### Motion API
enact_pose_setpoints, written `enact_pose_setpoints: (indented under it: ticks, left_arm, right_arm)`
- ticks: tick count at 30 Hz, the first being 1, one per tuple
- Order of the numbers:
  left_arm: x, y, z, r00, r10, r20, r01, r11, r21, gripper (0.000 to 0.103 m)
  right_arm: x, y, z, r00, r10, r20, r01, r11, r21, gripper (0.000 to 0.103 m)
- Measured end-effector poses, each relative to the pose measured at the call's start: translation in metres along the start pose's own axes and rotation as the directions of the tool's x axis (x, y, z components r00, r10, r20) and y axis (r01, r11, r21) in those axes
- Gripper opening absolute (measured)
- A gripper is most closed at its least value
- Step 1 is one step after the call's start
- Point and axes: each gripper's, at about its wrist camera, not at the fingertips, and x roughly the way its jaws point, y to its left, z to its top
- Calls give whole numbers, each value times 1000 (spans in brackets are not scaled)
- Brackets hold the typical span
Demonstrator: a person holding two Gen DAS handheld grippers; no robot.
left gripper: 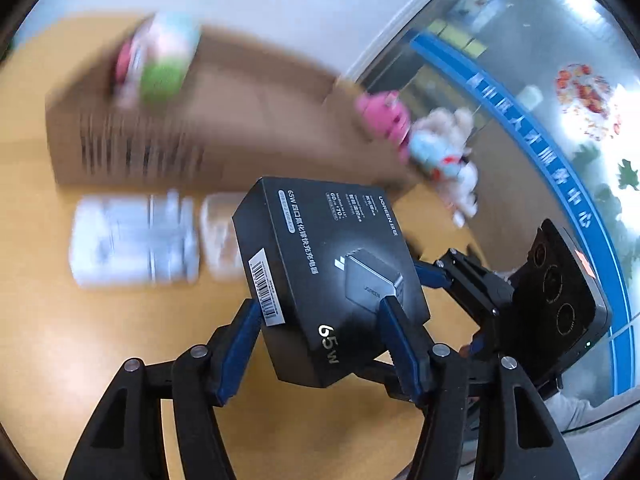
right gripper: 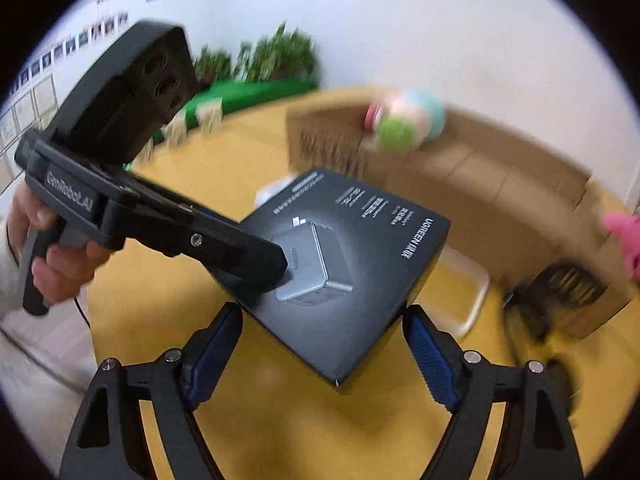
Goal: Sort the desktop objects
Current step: 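Lift the charger box with the left gripper and release it inside the cardboard box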
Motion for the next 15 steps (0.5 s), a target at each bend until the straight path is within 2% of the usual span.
enact_pose_setpoints:
  ticks: [3,5,8,10,12,15]
  left_arm:
    - [-38,-36,46,990,31,140,-50,989,140,59]
    - [-56,-54,79,978,28,206,-70,978,197,59]
    - [-76,-80,129,952,31,303,-130,941,312,59]
    - [-81,-87,155,943,32,331,-151,928,339,59]
    - [-83,-92,183,933,29,359,-168,918,360,59]
    - [-80,-89,218,927,31,374,-180,912,368,59]
  right_arm:
    - [-29,-1,40,989,-78,127,84,996,-38,83]
    - [-51,-11,75,968,-109,225,122,992,-44,83]
    - [-71,-28,123,934,-156,323,187,980,-67,83]
    - [-79,-37,153,909,-201,366,250,964,-91,83]
    - [-82,-48,177,897,-219,383,273,957,-93,83]
    - [-79,-66,206,890,-224,398,280,956,-88,83]
